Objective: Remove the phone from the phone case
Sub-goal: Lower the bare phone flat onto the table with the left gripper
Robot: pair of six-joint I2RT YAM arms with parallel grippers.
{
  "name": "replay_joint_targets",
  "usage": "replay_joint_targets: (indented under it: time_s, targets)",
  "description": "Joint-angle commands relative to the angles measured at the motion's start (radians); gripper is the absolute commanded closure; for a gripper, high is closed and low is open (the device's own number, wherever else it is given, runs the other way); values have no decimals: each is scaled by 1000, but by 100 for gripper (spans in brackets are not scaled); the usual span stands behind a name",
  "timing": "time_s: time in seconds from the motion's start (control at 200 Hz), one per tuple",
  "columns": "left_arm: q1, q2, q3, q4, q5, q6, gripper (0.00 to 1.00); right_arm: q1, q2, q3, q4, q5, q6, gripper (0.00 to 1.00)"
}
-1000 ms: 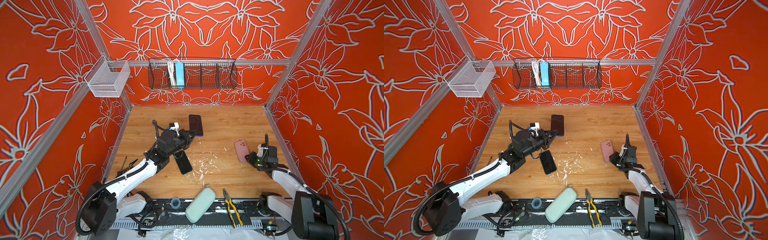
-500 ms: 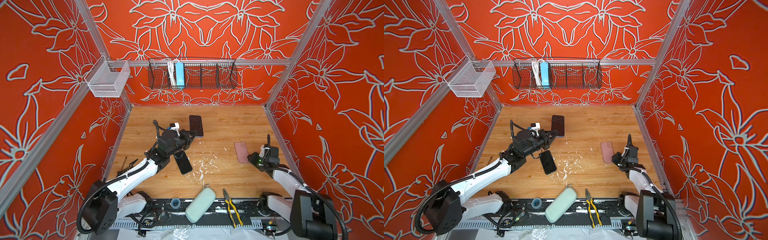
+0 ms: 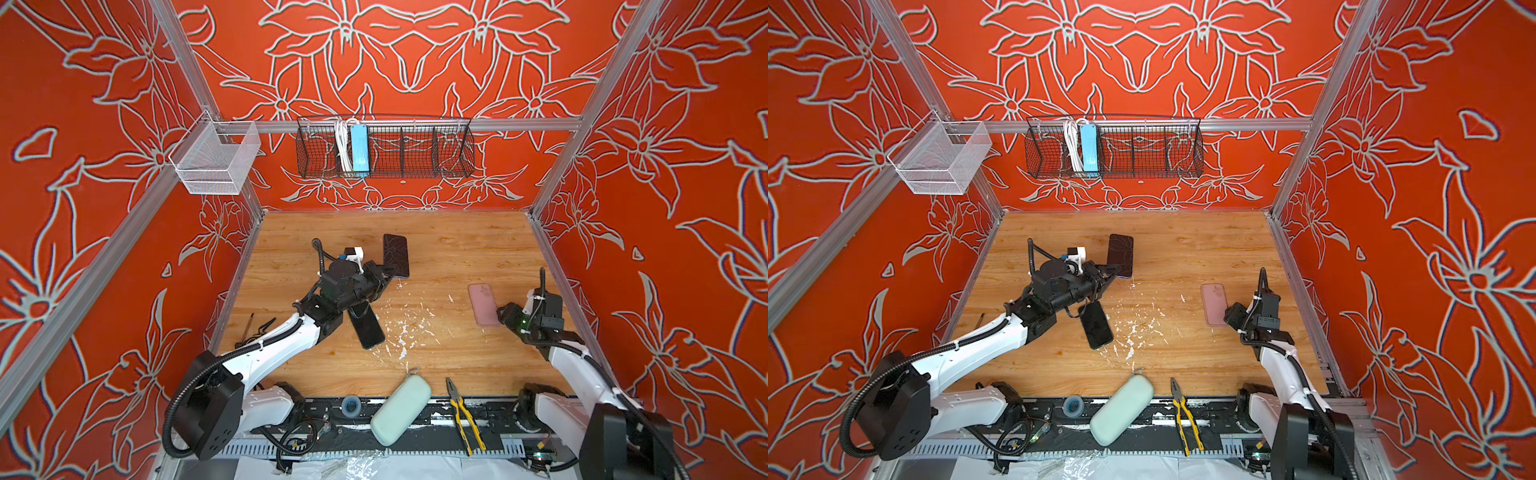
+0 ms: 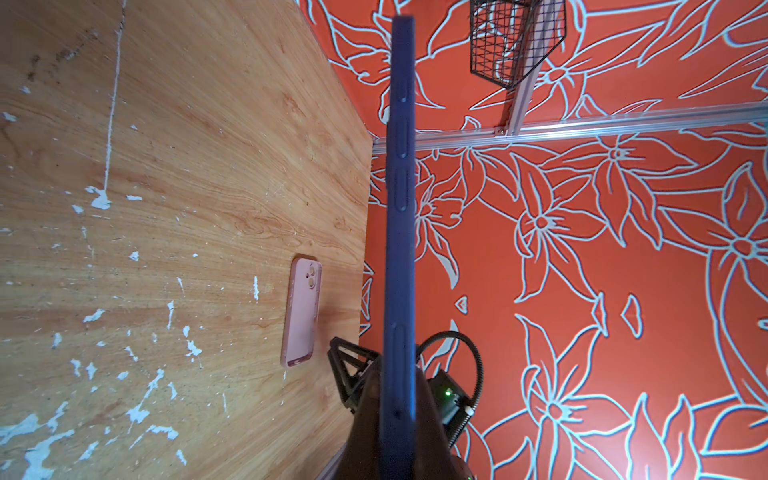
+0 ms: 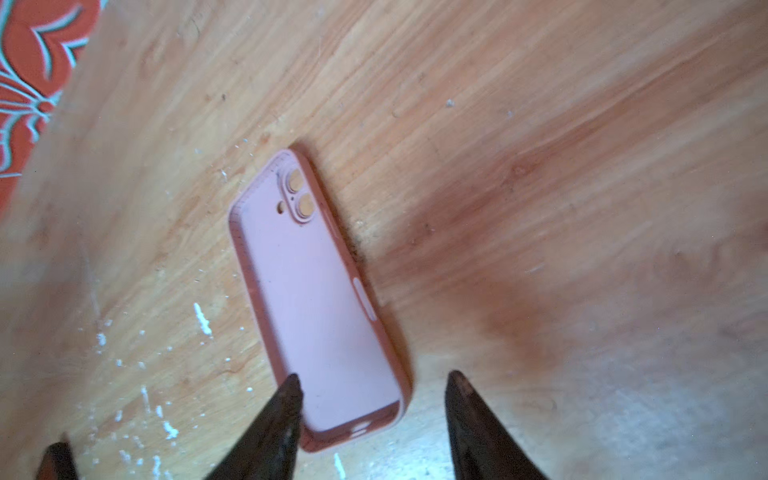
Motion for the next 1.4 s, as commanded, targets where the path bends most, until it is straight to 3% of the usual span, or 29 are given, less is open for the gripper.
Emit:
replay_joint_targets:
  time_s: [0.0, 0.135, 0.175, 0.205, 0.44, 0.976, 1.261, 1.396]
  targets:
    - [-24, 26, 6, 82, 2, 82, 100, -6, -27, 40, -40, -52, -1, 37]
    - [-75, 59, -10, 103, -56, 166, 100, 0, -35, 60, -39, -111, 20, 19]
    - [-96, 62, -12, 100, -83, 195, 100, 6, -42, 67, -44, -116, 21, 5]
    - [-111, 62, -14, 95, -106, 215, 100, 12, -48, 71, -48, -118, 21, 2]
    - [-160, 93, -91, 155, -215, 236, 100, 61, -72, 73, -28, -129, 51, 2]
    - [-238, 284, -170, 324, -292, 76, 100, 94, -95, -2, 38, -147, 75, 2]
    - [-263, 424, -218, 516, -331, 6, 100, 93, -120, -15, 29, -153, 71, 2]
    - [-277, 435, -221, 500, -360, 8, 100, 94, -120, -15, 29, -149, 72, 2]
